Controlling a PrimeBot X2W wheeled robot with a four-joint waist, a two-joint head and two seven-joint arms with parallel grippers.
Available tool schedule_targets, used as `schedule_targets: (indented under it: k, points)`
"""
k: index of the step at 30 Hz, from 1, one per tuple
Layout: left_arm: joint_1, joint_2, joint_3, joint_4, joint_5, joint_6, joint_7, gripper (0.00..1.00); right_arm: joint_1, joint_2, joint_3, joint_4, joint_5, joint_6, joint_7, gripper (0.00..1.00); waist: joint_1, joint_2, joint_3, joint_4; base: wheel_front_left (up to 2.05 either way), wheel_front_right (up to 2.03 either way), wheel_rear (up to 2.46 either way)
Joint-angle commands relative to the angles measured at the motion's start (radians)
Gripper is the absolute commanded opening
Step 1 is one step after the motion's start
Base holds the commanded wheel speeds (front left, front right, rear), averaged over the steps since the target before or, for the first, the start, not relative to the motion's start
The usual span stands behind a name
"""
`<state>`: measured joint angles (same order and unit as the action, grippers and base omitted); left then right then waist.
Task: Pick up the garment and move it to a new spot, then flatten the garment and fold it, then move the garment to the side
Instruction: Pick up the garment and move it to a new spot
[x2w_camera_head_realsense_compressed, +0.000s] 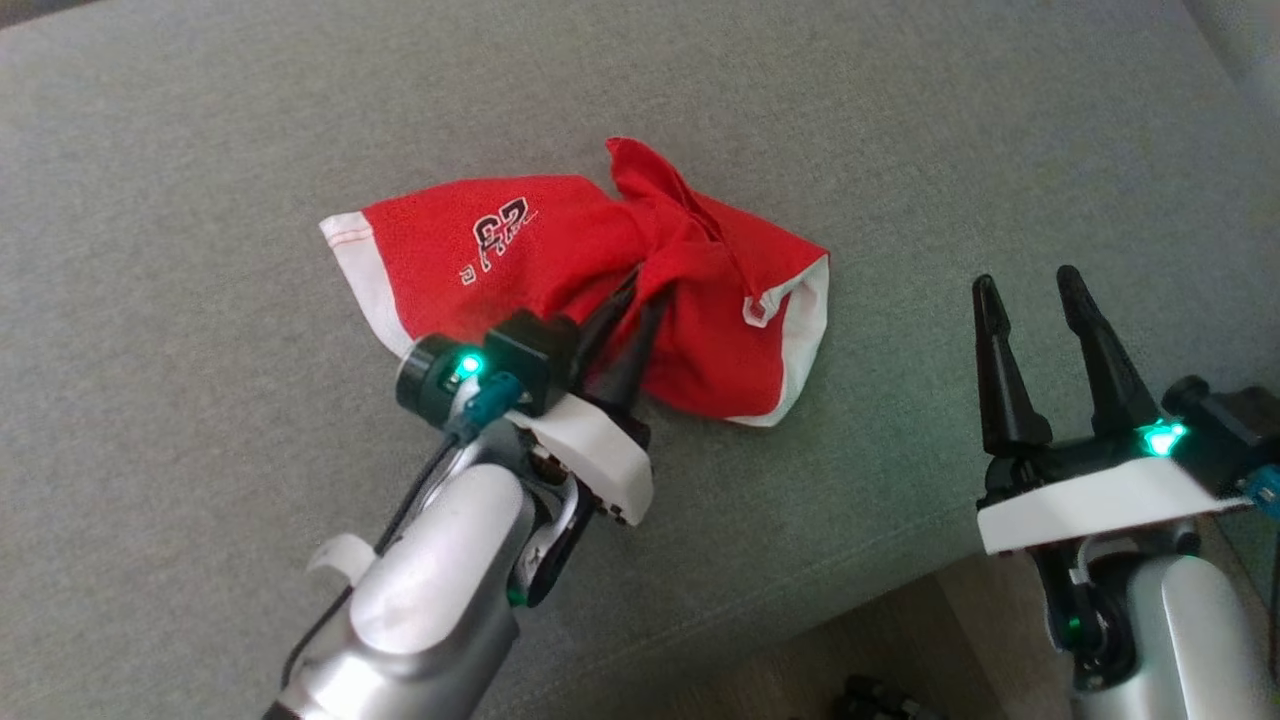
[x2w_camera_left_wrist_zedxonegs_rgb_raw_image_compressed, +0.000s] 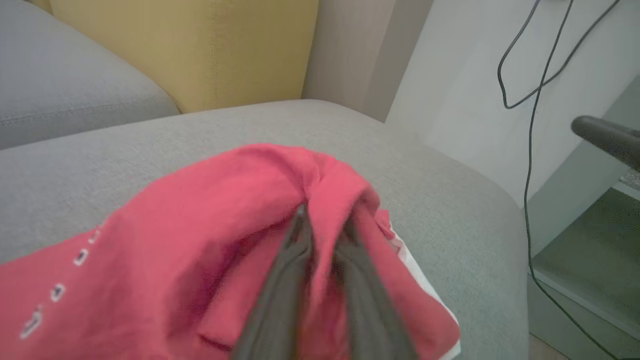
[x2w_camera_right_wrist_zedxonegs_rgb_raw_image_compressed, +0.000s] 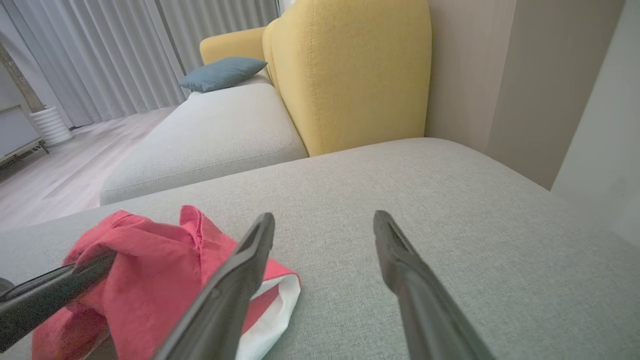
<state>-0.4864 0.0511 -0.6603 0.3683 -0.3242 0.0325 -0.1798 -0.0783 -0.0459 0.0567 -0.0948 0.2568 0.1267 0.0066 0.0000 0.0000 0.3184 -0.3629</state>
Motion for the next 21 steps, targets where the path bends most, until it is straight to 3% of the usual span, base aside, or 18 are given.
schedule_targets:
  k: [1,8,14,21]
  points:
    - [-0.046,-0.001,0.019,-0.028,-0.001,0.001,-0.014,1.00,-0.039,-0.004,0.022,-0.030,0.005,0.004,-0.009,1.00,0.0000,0.0000,0.004,-0.002,0.00,0.00,0.00]
    - [-0.024,0.003,-0.021,-0.018,0.023,0.008,-0.058,1.00,-0.033,-0.004,0.027,-0.004,-0.004,0.004,-0.013,1.00,0.0000,0.0000,-0.065,0.071,0.00,0.00,0.00]
    - [0.059,0.060,0.036,-0.126,0.031,0.070,-0.078,1.00,-0.003,-0.004,0.019,-0.007,-0.028,0.004,0.010,1.00,0.0000,0.0000,-0.143,0.185,0.00,0.00,0.00]
    - [0.151,0.140,0.170,-0.211,0.008,0.163,-0.081,1.00,0.023,-0.004,0.005,-0.027,-0.049,0.004,0.040,1.00,0.0000,0.0000,-0.186,0.289,0.00,0.00,0.00]
